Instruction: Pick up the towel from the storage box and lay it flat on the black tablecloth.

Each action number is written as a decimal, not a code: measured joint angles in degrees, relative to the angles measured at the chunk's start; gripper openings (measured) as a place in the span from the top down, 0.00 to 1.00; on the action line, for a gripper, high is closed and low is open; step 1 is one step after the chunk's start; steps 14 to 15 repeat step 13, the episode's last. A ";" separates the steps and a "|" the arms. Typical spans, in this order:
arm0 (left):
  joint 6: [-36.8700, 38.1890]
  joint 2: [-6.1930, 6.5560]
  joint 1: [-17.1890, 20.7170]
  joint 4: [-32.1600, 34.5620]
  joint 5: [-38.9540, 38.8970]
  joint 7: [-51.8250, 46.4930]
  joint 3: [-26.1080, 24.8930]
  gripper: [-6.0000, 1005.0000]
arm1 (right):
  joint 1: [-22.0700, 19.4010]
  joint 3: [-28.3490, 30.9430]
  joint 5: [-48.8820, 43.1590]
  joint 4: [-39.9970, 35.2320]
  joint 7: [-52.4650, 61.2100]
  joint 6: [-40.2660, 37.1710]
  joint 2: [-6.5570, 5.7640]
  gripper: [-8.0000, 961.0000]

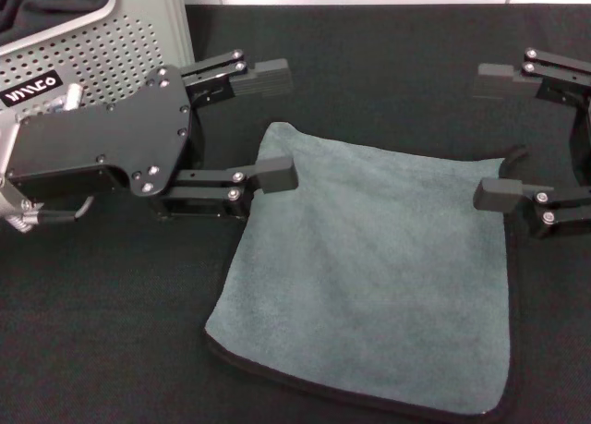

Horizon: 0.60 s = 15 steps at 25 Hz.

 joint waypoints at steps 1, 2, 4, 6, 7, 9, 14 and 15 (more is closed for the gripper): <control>0.00 -0.01 -0.11 0.44 0.01 -0.39 -0.02 0.14 | 0.21 0.02 0.00 0.07 -0.04 -0.03 0.00 0.08; 0.02 0.00 -0.23 1.23 0.01 -1.16 -0.04 0.14 | 0.40 0.03 0.00 0.08 -0.06 -0.05 0.00 0.08; 0.01 0.13 -0.49 2.91 0.56 -3.55 -0.07 0.14 | 0.61 0.04 0.00 0.08 -0.07 -0.03 0.00 0.08; -0.04 0.26 -1.06 3.84 1.34 -5.47 -0.20 0.14 | 0.78 0.03 -0.01 0.32 -0.10 0.52 0.02 0.08; -0.04 0.17 -1.26 3.99 1.69 -5.75 -0.42 0.14 | 0.94 0.02 -0.05 0.59 -0.16 0.76 0.04 0.08; -0.06 -0.23 -1.51 4.08 1.99 -5.61 -1.03 0.14 | 1.41 0.01 -0.34 1.18 -0.30 0.90 0.05 0.08; -0.03 -0.45 -1.60 4.36 2.21 -5.39 -2.02 0.14 | 2.39 0.09 -0.91 2.09 -0.38 1.18 0.04 0.08; -0.03 -0.45 -1.60 4.36 2.21 -5.39 -2.02 0.14 | 2.39 0.09 -0.91 2.09 -0.38 1.18 0.04 0.08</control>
